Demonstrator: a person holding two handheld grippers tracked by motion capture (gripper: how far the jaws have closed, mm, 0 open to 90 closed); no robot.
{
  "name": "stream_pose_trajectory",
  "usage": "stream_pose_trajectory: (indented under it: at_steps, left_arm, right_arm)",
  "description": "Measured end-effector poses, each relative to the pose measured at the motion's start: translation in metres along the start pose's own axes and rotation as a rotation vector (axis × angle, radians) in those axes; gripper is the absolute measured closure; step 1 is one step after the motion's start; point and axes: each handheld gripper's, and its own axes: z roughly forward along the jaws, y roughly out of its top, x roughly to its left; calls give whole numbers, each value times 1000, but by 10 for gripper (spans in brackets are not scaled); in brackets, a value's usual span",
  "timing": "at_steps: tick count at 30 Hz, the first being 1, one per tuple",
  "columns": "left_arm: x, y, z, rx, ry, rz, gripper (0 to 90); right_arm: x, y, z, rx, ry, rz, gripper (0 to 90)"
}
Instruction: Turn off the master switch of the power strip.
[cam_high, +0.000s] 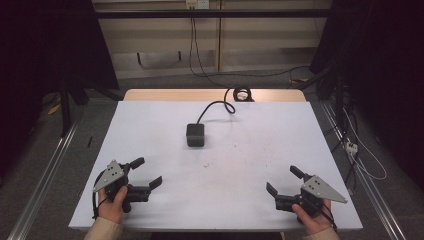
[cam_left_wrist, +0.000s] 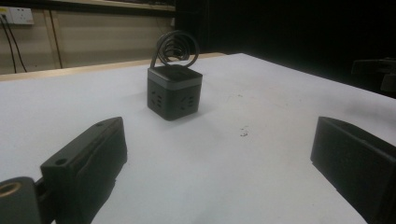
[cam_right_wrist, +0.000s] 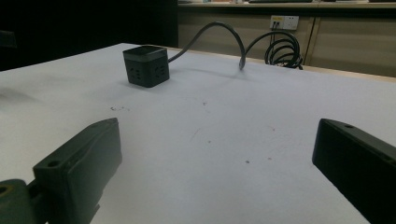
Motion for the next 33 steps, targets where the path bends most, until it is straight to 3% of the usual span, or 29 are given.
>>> stream_pose_trajectory:
  at_steps: [11,22,33]
  left_arm:
    - [-2,5,7,-1,5,-5,34]
    - [-3,23,18,-9,26,-16,33]
    - [1,29,36,34,40,-14,34]
  right_arm:
    - [0,3,-1,-11,6,2,12]
    - [-3,4,-3,-21,8,6,12]
    - [-7,3,-3,-14,22,24,12]
